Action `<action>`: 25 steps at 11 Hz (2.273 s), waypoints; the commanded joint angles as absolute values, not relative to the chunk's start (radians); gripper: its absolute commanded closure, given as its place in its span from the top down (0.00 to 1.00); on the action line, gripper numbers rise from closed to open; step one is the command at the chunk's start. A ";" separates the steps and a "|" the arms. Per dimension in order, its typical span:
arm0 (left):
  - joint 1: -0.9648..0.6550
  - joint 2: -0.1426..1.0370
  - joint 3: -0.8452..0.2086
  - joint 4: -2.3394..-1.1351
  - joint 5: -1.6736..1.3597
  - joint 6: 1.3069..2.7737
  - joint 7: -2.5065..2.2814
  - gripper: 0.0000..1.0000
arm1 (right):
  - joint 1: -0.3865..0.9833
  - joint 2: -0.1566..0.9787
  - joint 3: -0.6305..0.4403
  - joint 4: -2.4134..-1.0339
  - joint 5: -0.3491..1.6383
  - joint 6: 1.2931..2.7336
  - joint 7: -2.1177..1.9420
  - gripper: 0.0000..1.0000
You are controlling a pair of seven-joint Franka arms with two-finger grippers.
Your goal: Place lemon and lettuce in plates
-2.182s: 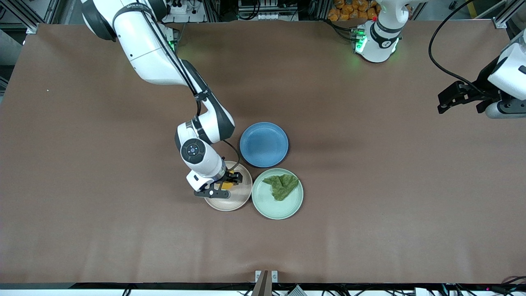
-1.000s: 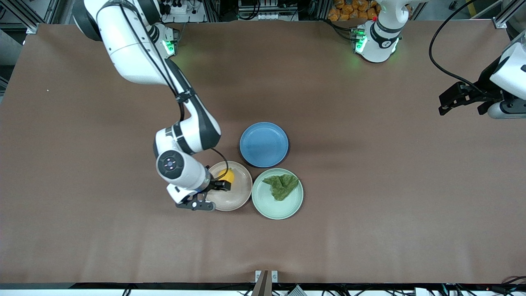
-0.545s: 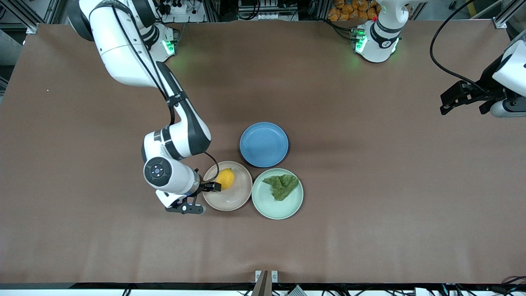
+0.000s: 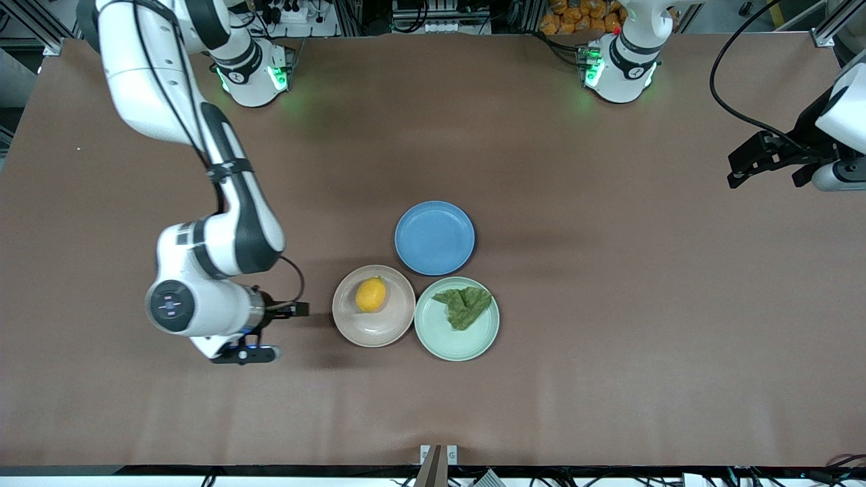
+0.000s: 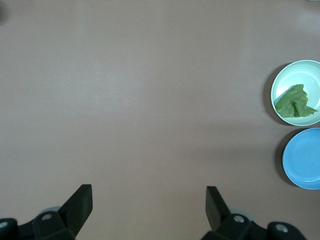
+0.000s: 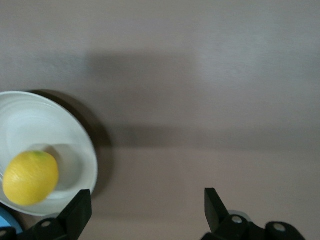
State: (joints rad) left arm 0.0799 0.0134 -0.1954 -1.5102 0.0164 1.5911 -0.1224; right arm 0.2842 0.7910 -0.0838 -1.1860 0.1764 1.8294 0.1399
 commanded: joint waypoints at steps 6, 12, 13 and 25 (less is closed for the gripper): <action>0.089 0.003 -0.199 -1.511 0.002 1.594 -0.094 1.00 | 0.158 0.651 -0.078 -1.204 0.065 1.704 0.032 1.00; 0.089 0.006 -0.198 -1.497 0.002 1.594 -0.094 1.00 | 0.072 0.399 -0.074 -1.388 0.060 1.683 0.031 1.00; 0.089 0.006 -0.198 -1.497 0.002 1.594 -0.094 1.00 | 0.065 0.362 -0.074 -1.399 0.058 1.657 0.032 1.00; 0.087 0.005 -0.206 -1.497 0.002 1.594 -0.091 1.00 | 0.028 0.112 -0.025 -1.405 -0.009 1.385 0.002 1.00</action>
State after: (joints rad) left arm 0.0799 0.0139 -0.1957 -1.4976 0.0164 1.5914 -0.1207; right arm 0.0530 0.1625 -0.0489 -1.3582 0.0101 1.4022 0.0131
